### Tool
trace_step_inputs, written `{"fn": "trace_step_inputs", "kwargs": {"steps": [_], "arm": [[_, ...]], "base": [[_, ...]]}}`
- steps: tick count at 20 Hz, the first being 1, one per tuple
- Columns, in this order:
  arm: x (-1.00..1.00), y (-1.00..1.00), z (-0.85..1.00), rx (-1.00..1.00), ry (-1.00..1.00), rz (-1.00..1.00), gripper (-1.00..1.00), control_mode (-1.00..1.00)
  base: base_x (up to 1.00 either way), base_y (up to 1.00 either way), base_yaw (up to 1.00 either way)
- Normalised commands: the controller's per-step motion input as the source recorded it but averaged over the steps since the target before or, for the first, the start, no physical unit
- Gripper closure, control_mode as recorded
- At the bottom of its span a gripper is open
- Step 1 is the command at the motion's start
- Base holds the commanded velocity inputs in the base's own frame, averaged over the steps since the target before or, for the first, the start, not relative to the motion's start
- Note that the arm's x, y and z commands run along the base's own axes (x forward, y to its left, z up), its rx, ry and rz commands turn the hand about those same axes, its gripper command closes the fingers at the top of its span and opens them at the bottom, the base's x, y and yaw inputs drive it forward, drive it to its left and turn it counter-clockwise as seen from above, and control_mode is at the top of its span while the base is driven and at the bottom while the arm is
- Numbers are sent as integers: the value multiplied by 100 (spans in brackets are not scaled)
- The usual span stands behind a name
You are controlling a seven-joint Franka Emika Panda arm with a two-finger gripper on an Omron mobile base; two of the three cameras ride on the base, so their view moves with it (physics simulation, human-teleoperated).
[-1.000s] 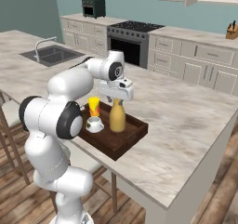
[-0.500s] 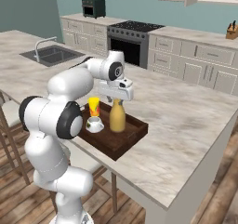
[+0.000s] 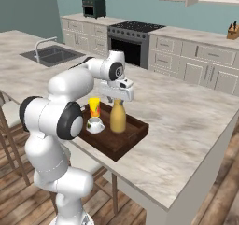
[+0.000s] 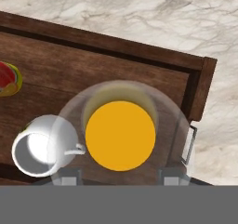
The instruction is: There is a tray on the dining counter. Grab the cup, mug, and pitcher and place them on the tray. The pitcher may be placed next to the tray if it cannot fit the tray.
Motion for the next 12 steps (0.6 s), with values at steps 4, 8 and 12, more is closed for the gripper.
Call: {"fn": "trace_step_inputs", "kwargs": {"steps": [4, 8, 12], "arm": [[0, 0, 0, 0, 0, 0, -100, -100], [0, 0, 0, 0, 0, 0, -100, -100], [0, 0, 0, 0, 0, 0, -100, -100]], "base": [[0, 0, 0], [0, 0, 0], [0, 0, 0]]}}
